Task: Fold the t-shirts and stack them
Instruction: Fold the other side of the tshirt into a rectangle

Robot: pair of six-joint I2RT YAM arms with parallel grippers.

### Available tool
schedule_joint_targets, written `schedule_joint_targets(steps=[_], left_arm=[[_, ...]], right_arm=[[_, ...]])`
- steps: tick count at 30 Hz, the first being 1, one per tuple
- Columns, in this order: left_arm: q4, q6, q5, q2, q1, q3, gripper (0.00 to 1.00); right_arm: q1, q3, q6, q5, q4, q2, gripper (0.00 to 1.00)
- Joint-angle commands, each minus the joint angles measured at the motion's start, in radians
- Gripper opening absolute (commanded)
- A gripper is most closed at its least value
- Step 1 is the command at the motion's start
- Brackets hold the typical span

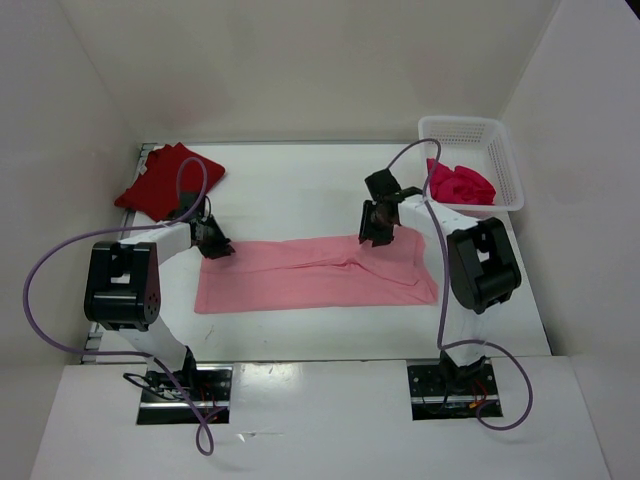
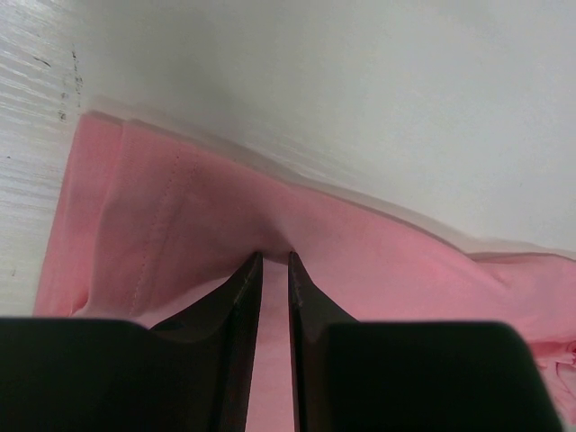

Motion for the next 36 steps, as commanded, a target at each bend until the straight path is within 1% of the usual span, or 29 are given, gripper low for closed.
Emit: schedule_joint_targets(steps=[1, 6, 10, 13, 18, 23, 24, 26, 28, 32, 36], left_arm=[[0.035, -0.005, 0.004, -0.015, -0.001, -0.016, 0.24], [0.035, -0.005, 0.004, -0.024, -0.001, -0.016, 0.24], [0.035, -0.005, 0.004, -0.024, -0.001, -0.016, 0.24], [0.044, -0.014, 0.004, -0.013, -0.001, -0.016, 0.24], [0.044, -0.015, 0.004, -0.013, -0.001, -0.016, 0.24], [0.044, -0.015, 0.004, -0.013, -0.001, -0.016, 0.24], [0.044, -0.015, 0.004, -0.013, -0.001, -0.016, 0.24], [0.044, -0.015, 0.004, -0.022, -0.001, -0.016, 0.24], [0.044, -0.015, 0.004, -0.022, -0.001, -0.016, 0.24], [0.044, -0.015, 0.014, -0.022, -0.001, -0.016, 0.24], [0.044, -0.015, 0.014, -0.031, -0.001, -0.016, 0.24]], right_arm=[[0.008, 0.084, -0.004, 0.036, 0.026, 0.059, 0.45], [0.008, 0.084, -0.004, 0.036, 0.026, 0.082, 0.45], [0.008, 0.046, -0.004, 0.027, 0.026, 0.07, 0.45], [0.008, 0.027, -0.004, 0.014, 0.026, 0.07, 0.4], [0.008, 0.018, -0.013, 0.005, 0.017, 0.07, 0.26], [0.008, 0.009, 0.006, -0.005, -0.014, 0.018, 0.17], [0.008, 0.009, 0.006, -0.006, -0.014, 0.009, 0.13], [0.008, -0.005, 0.006, -0.019, -0.014, -0.02, 0.09], [0.017, -0.037, 0.006, -0.042, -0.023, -0.039, 0.06], [0.017, -0.073, 0.006, -0.052, -0.046, -0.067, 0.04], [0.052, -0.126, 0.006, -0.073, -0.066, -0.114, 0.03]])
